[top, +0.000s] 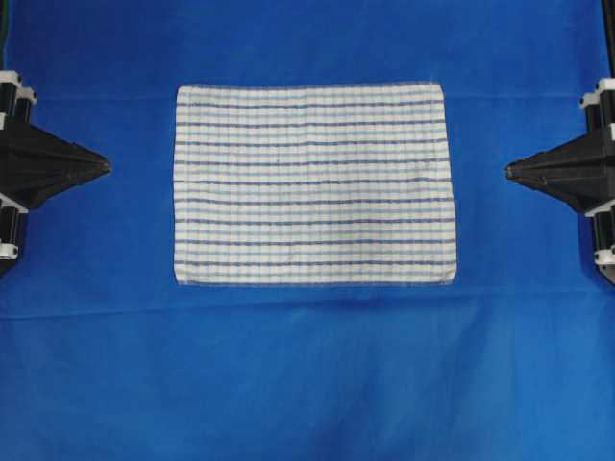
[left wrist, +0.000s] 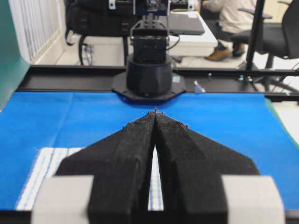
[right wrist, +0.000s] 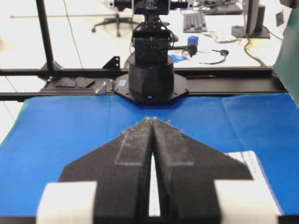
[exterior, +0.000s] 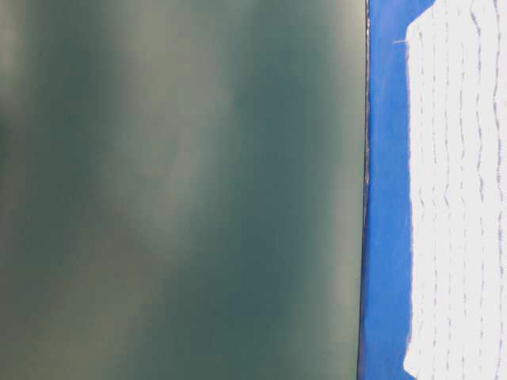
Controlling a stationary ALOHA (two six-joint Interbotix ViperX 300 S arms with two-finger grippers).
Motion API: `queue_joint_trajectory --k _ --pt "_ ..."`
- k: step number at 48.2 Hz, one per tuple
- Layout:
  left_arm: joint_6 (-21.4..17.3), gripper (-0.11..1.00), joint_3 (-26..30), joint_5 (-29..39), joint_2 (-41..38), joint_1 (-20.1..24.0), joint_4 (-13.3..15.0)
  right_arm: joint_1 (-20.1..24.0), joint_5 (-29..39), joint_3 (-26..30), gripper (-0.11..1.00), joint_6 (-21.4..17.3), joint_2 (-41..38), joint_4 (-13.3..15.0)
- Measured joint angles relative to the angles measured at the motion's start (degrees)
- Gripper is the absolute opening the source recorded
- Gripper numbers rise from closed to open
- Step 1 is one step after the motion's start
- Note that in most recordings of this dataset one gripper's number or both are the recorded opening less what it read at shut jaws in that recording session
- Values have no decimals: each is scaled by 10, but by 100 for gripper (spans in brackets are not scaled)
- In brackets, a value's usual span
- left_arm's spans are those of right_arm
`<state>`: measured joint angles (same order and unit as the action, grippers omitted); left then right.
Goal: Fold the blue towel.
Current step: 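Move both grippers to the towel's top corners and grasp them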
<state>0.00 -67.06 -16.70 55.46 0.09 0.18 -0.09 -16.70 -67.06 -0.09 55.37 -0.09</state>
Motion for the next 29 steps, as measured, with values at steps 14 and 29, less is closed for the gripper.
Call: queue_joint_trajectory --k 14,29 --pt "5 0 3 21 -31 70 13 -85 19 14 0 -3 -41 1" --pt "5 5 2 30 -124 172 14 -203 63 21 1 -6 -112 -8"
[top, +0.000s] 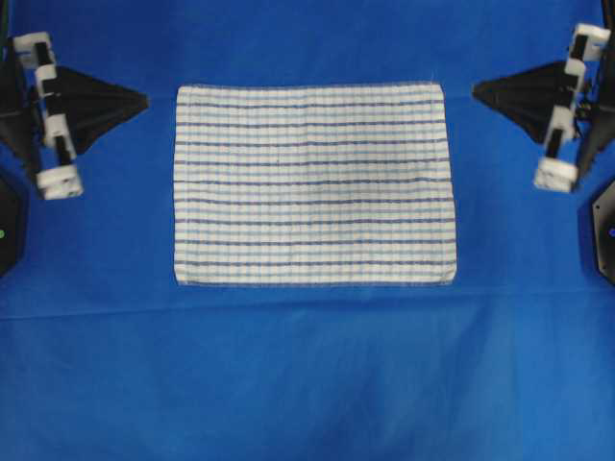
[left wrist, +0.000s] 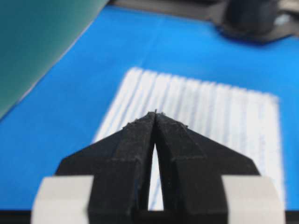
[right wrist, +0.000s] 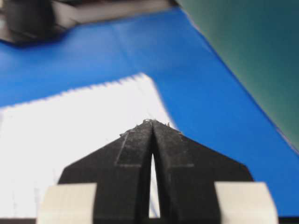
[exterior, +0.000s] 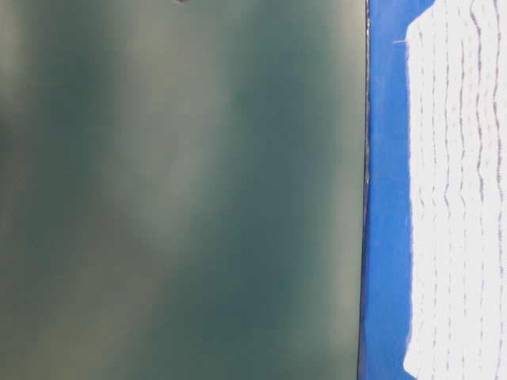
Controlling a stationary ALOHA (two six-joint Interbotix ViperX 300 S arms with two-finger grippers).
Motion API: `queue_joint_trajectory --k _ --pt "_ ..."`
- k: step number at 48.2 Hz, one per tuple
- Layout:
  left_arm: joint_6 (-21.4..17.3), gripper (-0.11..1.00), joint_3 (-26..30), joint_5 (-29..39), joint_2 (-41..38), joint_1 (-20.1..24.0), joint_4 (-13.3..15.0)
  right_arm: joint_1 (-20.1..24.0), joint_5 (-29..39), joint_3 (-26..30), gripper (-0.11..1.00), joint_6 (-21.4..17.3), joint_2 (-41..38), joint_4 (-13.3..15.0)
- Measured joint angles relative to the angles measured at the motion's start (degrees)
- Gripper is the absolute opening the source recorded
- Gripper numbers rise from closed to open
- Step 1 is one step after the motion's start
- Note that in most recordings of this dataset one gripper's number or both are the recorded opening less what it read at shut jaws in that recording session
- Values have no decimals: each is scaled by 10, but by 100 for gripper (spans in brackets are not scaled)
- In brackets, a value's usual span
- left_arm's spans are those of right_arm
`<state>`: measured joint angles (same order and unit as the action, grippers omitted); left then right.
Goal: Fold the blue towel.
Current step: 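Move both grippers to the towel's top corners and grasp them, then lift the top corners and fold them down toward the bottom edge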
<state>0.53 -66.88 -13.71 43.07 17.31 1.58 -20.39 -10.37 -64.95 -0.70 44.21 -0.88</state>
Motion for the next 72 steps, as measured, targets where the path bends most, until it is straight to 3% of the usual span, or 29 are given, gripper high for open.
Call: queue_joint_trajectory --k 5,12,15,17,24,43,59,64,70,72 --pt "1 30 4 -1 -45 31 1 -40 11 2 4 0 -34 -4" --pt "1 73 10 -4 -108 70 0 -90 14 10 42 0 -96 -5" --pt "0 86 11 -5 -135 84 1 -104 15 15 56 0 -127 -5" --pt "0 89 12 -8 -155 93 1 -114 15 18 59 0 -151 -5" --pt "-5 88 17 -32 -222 114 1 -139 14 31 54 0 -236 -5" --pt "-9 88 25 -119 -372 151 1 -163 -25 72 54 0 -417 -5" --pt "-10 83 35 -156 -461 167 1 -172 -53 92 52 2 -485 -5" --pt "-10 71 41 -149 -468 166 1 -173 -53 93 43 2 -487 -5" --pt "-11 33 46 -137 -471 165 0 -171 -52 93 12 2 -486 -5" --pt "-11 22 46 -135 -471 163 0 -171 -52 92 7 2 -486 -5"
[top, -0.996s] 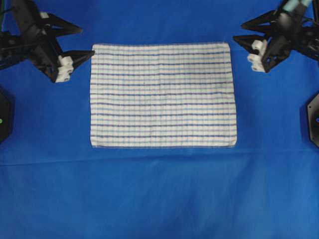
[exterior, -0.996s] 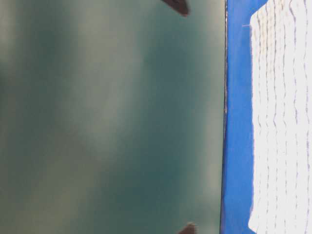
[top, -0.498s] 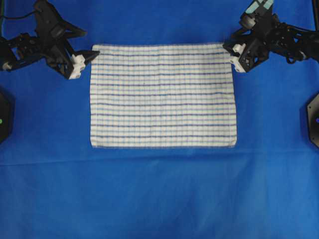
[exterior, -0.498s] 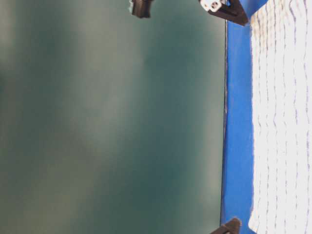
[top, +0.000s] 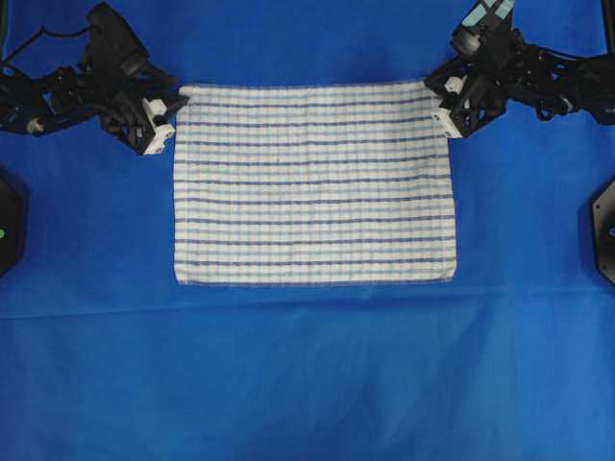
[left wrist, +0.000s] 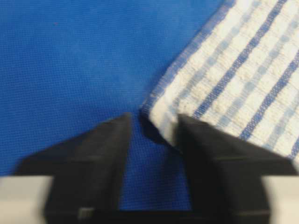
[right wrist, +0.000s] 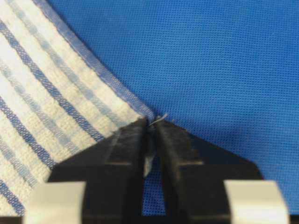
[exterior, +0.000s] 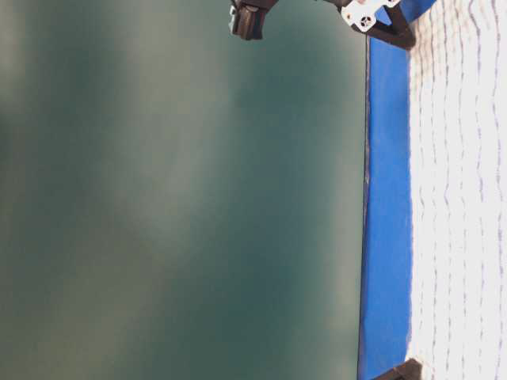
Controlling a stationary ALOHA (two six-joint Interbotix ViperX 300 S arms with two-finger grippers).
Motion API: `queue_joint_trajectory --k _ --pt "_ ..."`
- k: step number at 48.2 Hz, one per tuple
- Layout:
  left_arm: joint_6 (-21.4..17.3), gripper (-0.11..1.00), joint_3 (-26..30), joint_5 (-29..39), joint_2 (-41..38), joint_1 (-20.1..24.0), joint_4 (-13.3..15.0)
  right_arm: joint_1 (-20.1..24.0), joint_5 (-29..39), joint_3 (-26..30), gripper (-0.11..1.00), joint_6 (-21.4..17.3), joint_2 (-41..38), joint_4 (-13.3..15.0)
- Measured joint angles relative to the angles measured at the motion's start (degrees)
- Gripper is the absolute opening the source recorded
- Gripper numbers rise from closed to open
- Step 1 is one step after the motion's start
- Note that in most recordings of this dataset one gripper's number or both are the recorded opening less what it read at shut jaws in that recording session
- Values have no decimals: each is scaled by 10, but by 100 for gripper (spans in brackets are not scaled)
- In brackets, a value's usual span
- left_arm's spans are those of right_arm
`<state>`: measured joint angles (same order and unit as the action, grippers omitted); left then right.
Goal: Fold the blue towel.
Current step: 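Lift the top corners and fold them down toward the bottom edge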
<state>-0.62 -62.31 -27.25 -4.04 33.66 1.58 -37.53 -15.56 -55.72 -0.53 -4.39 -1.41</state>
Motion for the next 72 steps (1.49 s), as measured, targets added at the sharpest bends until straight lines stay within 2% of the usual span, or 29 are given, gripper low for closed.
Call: queue_joint_trajectory --k 4,6,20,34,52,62,72 --pt "0 4 0 2 0 -8 0 1 0 0 7 1 0 0" --pt "-1 1 0 3 0 -10 -1 1 0 1 7 0 0 0" --pt "-1 1 0 3 4 -21 -2 3 2 -1 7 -1 4 0" --pt "0 1 -1 18 70 -27 -3 15 5 -17 7 -1 53 0" --pt "4 1 -8 36 93 -55 -3 32 10 -23 7 -3 71 -1" --pt "10 1 -18 65 128 -81 -3 76 52 -25 7 -3 113 -4" --pt "10 1 -34 117 186 -126 -3 135 120 -33 7 -4 176 -11"
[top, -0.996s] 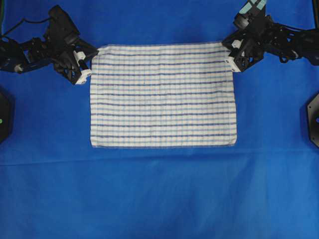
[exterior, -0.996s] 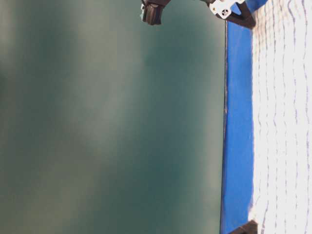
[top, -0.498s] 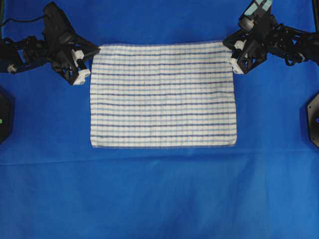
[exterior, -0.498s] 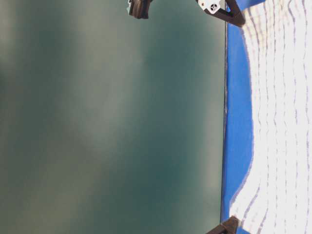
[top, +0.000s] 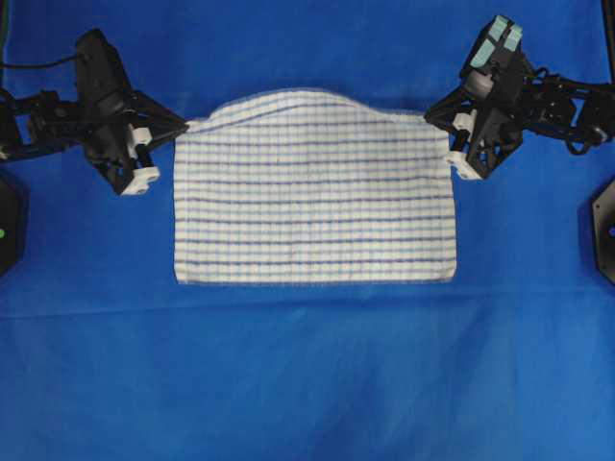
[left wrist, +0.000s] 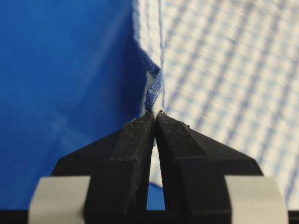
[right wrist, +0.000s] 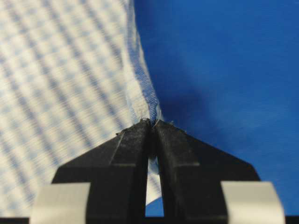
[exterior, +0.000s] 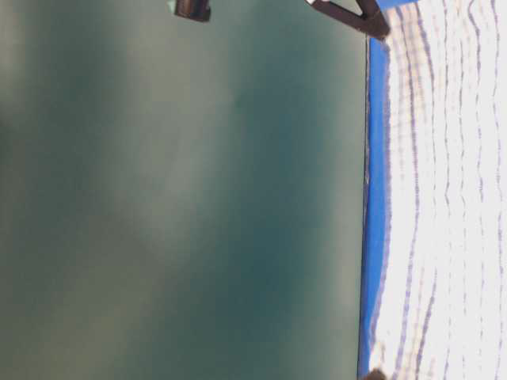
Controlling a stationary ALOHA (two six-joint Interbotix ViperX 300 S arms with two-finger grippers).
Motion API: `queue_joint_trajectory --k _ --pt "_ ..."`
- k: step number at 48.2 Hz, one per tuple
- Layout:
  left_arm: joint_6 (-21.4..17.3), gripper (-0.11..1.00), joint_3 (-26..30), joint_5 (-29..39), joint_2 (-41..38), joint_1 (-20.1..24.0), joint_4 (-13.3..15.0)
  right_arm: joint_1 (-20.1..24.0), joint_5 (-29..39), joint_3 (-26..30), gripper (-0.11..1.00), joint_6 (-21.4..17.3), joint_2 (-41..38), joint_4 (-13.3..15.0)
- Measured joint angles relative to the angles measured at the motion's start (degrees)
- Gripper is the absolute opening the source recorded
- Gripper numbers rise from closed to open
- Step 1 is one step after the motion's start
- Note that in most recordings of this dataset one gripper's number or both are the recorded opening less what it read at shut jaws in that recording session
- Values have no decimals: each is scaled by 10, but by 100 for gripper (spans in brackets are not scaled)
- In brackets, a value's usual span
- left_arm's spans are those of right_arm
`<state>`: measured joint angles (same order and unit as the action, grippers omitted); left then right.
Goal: Fold the blue towel.
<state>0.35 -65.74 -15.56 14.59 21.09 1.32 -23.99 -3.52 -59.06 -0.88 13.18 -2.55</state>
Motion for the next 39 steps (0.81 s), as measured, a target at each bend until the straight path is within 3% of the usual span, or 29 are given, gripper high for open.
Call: queue_joint_trajectory --k 13,24,39 --pt "6 1 -32 51 92 -84 1 85 50 -23 7 0 76 -11" --pt "11 1 -52 76 151 -179 3 148 79 -46 7 0 112 -53" --pt "50 1 -54 82 154 -227 4 192 82 -53 7 -2 125 -89"
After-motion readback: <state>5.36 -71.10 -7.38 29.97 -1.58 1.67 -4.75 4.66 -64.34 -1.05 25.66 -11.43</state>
